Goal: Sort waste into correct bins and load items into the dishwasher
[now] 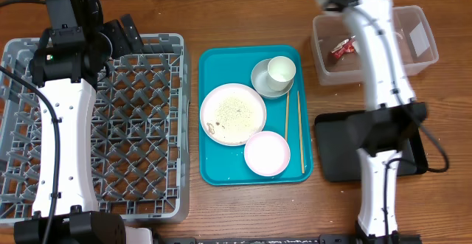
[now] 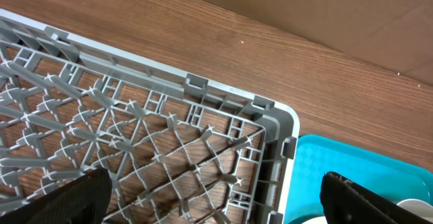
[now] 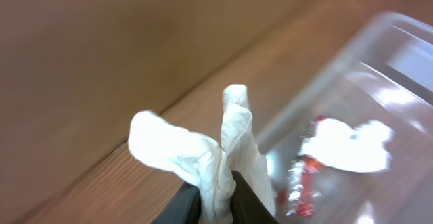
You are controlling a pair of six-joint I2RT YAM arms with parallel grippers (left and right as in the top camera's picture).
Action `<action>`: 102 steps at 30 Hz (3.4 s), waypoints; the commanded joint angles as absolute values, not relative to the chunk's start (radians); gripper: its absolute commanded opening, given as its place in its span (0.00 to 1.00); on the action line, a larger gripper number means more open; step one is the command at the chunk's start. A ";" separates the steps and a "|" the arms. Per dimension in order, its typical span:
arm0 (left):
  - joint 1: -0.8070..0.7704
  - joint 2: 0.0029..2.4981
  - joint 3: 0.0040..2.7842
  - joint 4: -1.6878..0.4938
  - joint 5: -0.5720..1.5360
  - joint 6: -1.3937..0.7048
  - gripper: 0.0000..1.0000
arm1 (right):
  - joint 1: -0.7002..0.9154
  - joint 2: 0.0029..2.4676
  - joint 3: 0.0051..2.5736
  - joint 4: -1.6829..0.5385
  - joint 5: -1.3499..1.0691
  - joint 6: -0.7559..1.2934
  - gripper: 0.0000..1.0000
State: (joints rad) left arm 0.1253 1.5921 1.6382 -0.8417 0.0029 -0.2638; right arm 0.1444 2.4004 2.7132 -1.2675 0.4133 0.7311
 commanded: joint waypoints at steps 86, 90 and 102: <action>-0.065 1.609 1.662 -0.651 0.548 -0.409 1.00 | -0.200 2.188 2.574 -1.391 0.327 0.715 1.00; -0.253 1.650 1.662 -0.642 0.535 -0.114 1.00 | -0.200 2.188 2.573 -1.391 0.327 0.715 1.00; -0.538 1.825 1.662 -0.572 0.201 0.000 1.00 | -0.200 2.188 2.573 -1.391 0.327 0.715 1.00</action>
State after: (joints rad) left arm -0.5003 1.7626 1.6459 -0.5709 0.3748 -0.0696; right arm -0.2016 2.2147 2.5607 -1.3964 0.3214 0.7067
